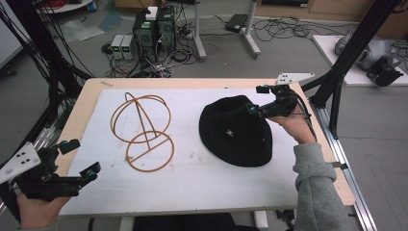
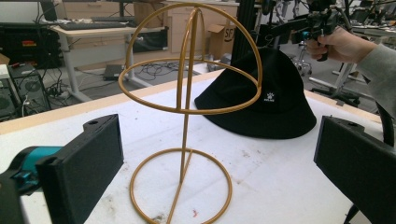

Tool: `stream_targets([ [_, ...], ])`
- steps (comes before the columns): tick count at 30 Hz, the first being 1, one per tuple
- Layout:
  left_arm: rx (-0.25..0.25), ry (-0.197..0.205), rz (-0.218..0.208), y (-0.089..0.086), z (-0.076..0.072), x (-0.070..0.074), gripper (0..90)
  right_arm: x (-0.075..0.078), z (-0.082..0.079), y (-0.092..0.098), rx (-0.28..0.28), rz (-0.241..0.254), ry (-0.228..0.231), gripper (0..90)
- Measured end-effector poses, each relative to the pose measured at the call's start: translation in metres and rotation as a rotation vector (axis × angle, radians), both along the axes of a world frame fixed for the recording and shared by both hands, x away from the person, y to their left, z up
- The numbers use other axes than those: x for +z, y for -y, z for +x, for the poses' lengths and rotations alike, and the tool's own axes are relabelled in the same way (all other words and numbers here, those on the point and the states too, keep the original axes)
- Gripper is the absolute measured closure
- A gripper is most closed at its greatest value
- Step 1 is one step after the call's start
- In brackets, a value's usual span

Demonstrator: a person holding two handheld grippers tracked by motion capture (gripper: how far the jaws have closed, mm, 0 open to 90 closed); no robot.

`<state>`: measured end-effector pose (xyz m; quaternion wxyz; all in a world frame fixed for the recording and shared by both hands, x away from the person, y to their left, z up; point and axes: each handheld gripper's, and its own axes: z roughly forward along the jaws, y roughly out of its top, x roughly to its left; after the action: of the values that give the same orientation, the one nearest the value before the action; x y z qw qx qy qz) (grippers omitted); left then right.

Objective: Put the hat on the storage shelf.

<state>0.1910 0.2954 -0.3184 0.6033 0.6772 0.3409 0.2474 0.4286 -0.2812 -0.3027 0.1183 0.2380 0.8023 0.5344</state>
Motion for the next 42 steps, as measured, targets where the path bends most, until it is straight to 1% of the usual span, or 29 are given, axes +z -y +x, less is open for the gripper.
stream_targets([
  [3, 0.002, 0.001, 0.0, -0.001, -0.001, 0.0, 1.7, -0.003, 0.003, -0.001, 0.003, -0.005, -0.011, 4.5],
  [4, 0.006, 0.001, -0.003, -0.001, -0.001, 0.0, 1.7, -0.004, 0.004, -0.001, 0.0, -0.006, -0.007, 4.6],
  [7, 0.012, -0.001, -0.006, -0.002, -0.001, -0.001, 1.7, -0.01, 0.011, -0.003, -0.02, -0.001, -0.035, 4.5],
  [8, 0.012, -0.002, -0.006, -0.002, -0.001, -0.001, 1.7, -0.01, 0.011, -0.003, -0.02, -0.001, -0.035, 4.5],
  [9, 0.014, -0.003, -0.007, -0.002, -0.001, -0.001, 1.7, -0.014, 0.014, -0.006, -0.026, -0.02, -0.037, 4.6],
  [10, 0.014, -0.003, -0.007, -0.002, -0.001, -0.001, 1.7, -0.014, 0.014, -0.006, -0.026, -0.02, -0.037, 4.6],
  [12, 0.009, -0.003, -0.003, -0.002, -0.001, -0.001, 1.7, -0.017, 0.017, -0.008, -0.038, -0.037, -0.05, 5.8],
  [15, 0.013, -0.001, 0.002, 0.0, -0.001, 0.0, 1.7, -0.019, 0.02, -0.007, -0.051, -0.03, -0.055, 6.5],
  [16, 0.017, 0.006, 0.015, 0.001, -0.002, 0.001, 1.7, -0.021, 0.022, -0.006, -0.061, -0.017, -0.08, 12.3],
  [17, 0.02, 0.01, 0.02, 0.002, -0.002, 0.001, 1.7, -0.021, 0.022, -0.006, -0.061, -0.017, -0.08, 12.3],
  [18, 0.021, 0.013, 0.026, 0.003, -0.002, 0.002, 1.7, -0.021, 0.023, -0.006, -0.062, -0.025, -0.087, 16.6],
  [20, 0.015, 0.02, 0.03, 0.004, -0.002, 0.003, 1.7, -0.023, 0.024, -0.007, -0.053, -0.051, -0.088, 17.1],
  [21, 0.014, 0.022, 0.031, 0.005, -0.003, 0.003, 1.7, -0.024, 0.024, -0.007, -0.058, -0.049, -0.098, 18.2],
  [22, 0.014, 0.021, 0.032, 0.005, -0.003, 0.003, 1.7, -0.025, 0.025, -0.006, -0.054, -0.044, -0.107, 22.7],
  [23, 0.014, 0.021, 0.032, 0.005, -0.003, 0.003, 1.7, -0.025, 0.025, -0.006, -0.054, -0.044, -0.107, 22.7],
  [24, 0.013, 0.021, 0.032, 0.005, -0.003, 0.003, 1.7, -0.026, 0.025, -0.005, -0.044, -0.039, -0.12, 29.0],
  [25, 0.014, 0.021, 0.031, 0.005, -0.003, 0.003, 1.7, -0.026, 0.025, -0.005, -0.044, -0.039, -0.12, 29.0],
  [27, 0.016, 0.019, 0.027, 0.004, -0.002, 0.003, 1.7, -0.027, 0.024, -0.006, -0.026, -0.048, -0.128, 37.4],
  [28, 0.017, 0.018, 0.028, 0.004, -0.002, 0.003, 1.7, -0.027, 0.024, -0.006, -0.017, -0.05, -0.135, 40.0],
  [31, 0.02, 0.017, 0.028, 0.004, -0.002, 0.002, 1.7, -0.028, 0.023, -0.006, -0.012, -0.062, -0.144, 49.2],
  [32, 0.019, 0.016, 0.027, 0.004, -0.002, 0.002, 1.7, -0.029, 0.023, -0.006, -0.01, -0.062, -0.142, 53.4],
  [33, 0.018, 0.016, 0.028, 0.004, -0.002, 0.002, 1.7, -0.03, 0.022, -0.005, -0.002, -0.066, -0.14, 60.6],
  [34, 0.016, 0.016, 0.03, 0.004, -0.002, 0.002, 1.7, -0.03, 0.022, -0.005, -0.002, -0.066, -0.14, 60.6],
  [35, 0.016, 0.015, 0.032, 0.004, -0.001, 0.001, 1.7, -0.03, 0.022, -0.004, 0.0, -0.069, -0.138, 64.1],
  [36, 0.016, 0.014, 0.031, 0.004, -0.001, 0.001, 1.7, -0.031, 0.021, -0.004, 0.003, -0.071, -0.137, 68.8],
  [37, 0.016, 0.014, 0.03, 0.004, -0.001, 0.001, 1.7, -0.032, 0.02, -0.003, 0.003, -0.084, -0.125, 77.1],
  [39, 0.015, 0.013, 0.031, 0.004, -0.001, 0.001, 1.7, -0.032, 0.02, -0.004, 0.005, -0.094, -0.119, 81.6],
  [42, 0.016, 0.013, 0.03, 0.004, -0.001, 0.001, 1.7, -0.032, 0.02, -0.004, 0.007, -0.103, -0.114, 83.0],
])
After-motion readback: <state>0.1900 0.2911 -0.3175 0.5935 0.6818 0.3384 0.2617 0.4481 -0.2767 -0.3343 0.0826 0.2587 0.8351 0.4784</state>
